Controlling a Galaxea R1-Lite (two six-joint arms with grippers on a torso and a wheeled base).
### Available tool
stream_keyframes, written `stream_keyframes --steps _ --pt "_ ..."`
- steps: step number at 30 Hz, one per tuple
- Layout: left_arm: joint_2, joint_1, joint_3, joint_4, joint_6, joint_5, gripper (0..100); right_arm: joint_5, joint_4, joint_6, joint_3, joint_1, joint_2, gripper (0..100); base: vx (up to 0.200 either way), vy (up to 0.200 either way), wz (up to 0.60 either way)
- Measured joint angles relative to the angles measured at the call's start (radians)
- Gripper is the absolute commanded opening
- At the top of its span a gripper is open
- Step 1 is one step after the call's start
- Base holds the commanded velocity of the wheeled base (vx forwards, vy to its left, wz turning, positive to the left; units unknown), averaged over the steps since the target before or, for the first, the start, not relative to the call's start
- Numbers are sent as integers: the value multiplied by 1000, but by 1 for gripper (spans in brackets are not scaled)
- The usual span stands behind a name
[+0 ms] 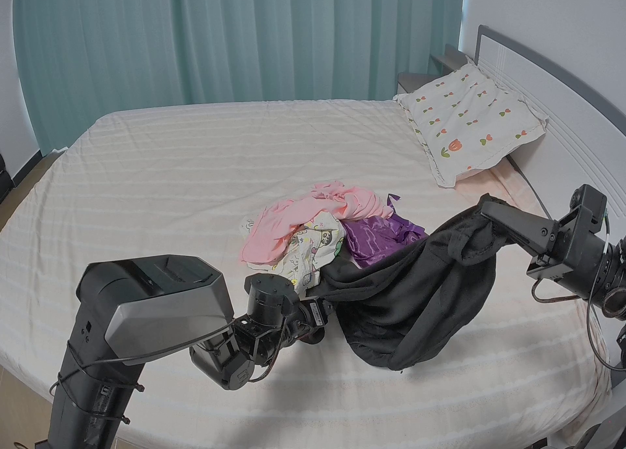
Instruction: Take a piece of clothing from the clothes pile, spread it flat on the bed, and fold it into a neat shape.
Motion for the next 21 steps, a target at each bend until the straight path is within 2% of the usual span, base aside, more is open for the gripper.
stream_keyframes --steps 4,6,10,17,21 --pt "22 1 -13 0 -34 -22 0 0 -41 2 1 -3 32 0 0 0 0" --pt "29 -4 -7 -1 -87 -29 0 -1 -48 2 2 -5 49 0 0 0 0" --pt "8 -16 45 -8 -141 -64 0 -5 -54 1 1 -12 85 0 0 0 0" --pt "-178 -37 187 -13 -166 -93 0 -20 -55 0 -14 -17 153 0 0 0 0" --pt "-326 -55 270 -10 -173 -72 0 -62 -50 -2 -52 -18 189 0 0 0 0"
